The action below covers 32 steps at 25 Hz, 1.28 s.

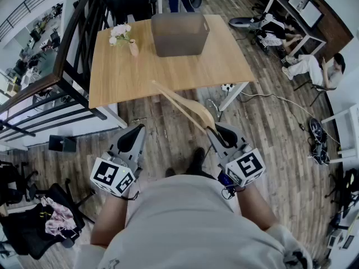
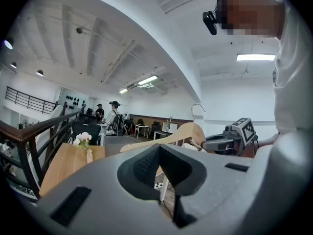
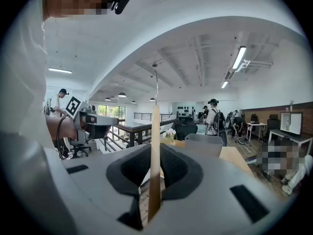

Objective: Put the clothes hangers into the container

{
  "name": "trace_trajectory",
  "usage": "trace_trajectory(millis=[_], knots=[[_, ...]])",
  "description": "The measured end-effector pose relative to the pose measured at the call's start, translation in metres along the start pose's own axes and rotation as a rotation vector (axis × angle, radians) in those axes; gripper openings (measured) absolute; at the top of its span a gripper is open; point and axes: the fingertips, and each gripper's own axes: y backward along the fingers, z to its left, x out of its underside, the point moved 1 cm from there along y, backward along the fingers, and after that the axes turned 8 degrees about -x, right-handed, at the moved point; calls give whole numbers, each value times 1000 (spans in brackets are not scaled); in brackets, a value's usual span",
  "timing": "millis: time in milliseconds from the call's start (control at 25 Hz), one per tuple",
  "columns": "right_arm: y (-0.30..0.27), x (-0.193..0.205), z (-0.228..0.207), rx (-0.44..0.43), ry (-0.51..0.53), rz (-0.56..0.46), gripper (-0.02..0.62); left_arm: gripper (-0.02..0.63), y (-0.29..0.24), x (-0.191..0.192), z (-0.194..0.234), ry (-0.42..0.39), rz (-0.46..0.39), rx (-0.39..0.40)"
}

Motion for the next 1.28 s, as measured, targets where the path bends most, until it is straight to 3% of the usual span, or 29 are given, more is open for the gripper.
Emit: trace_trajectory(millis=[680,1000,1280], knots=[[-17,3,-40,-13,5,20,60,6,-33,-1,8,14,19,-33],[-28,12,-82,-38,-4,41,60,6,-77,5,9,23,47,-52],[-31,17,-144,-43,-4,55,60,6,-135,10,13,31,65,-76]])
